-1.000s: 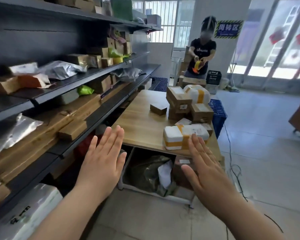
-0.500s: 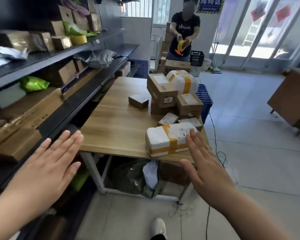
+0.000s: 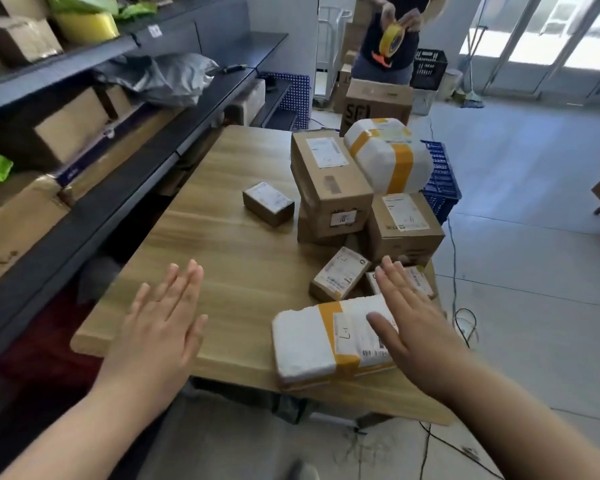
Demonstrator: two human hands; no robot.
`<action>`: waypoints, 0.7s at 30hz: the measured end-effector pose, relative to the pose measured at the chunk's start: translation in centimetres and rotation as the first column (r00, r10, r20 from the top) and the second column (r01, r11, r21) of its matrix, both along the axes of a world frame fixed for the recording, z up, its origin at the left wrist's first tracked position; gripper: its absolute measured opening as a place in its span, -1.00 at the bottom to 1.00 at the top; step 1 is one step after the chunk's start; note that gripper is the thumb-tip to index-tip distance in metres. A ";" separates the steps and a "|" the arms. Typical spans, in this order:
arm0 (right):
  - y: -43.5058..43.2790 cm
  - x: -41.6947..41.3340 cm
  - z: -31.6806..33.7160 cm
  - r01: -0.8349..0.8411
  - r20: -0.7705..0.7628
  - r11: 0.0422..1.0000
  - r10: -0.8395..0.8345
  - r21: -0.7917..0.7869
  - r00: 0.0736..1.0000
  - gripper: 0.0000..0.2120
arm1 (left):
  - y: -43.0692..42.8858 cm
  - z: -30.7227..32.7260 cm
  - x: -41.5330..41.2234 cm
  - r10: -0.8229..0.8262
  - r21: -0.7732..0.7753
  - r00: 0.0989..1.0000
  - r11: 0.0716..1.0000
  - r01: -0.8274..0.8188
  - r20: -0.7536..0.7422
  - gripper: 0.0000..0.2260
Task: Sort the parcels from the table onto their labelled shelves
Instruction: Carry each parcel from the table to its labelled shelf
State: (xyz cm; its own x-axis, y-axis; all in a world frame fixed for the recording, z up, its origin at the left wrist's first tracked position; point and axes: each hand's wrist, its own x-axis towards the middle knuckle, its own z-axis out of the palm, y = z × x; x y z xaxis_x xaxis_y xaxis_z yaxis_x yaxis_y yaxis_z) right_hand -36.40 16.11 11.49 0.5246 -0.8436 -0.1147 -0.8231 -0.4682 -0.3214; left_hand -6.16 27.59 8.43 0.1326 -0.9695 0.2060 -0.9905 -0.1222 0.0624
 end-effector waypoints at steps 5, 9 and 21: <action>-4.7 3.5 -5.1 0.100 0.048 0.971 -0.113 0.217 0.992 -0.38 | -0.8 -3.5 2.4 0.089 0.145 0.990 0.987 -0.072 -0.113 -0.47; -8.9 7.1 -8.4 0.223 0.012 0.910 -0.243 0.349 0.970 -0.36 | -1.6 -4.6 5.6 0.150 0.239 0.979 0.964 -0.115 -0.137 -0.46; -14.5 18.2 -15.9 0.482 -0.374 0.777 -0.339 0.405 0.863 -0.34 | -9.1 -5.5 16.0 0.073 0.252 0.987 0.967 -0.035 -0.141 -0.45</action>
State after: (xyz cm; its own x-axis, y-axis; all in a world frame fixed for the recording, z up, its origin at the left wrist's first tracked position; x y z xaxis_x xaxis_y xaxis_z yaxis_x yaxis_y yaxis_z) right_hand -18.21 1.56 -4.39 0.0288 -0.7728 -0.6339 -0.9850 0.0860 -0.1495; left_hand 9.83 18.52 2.91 0.1971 -0.9782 -0.0658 -0.9640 -0.2055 0.1686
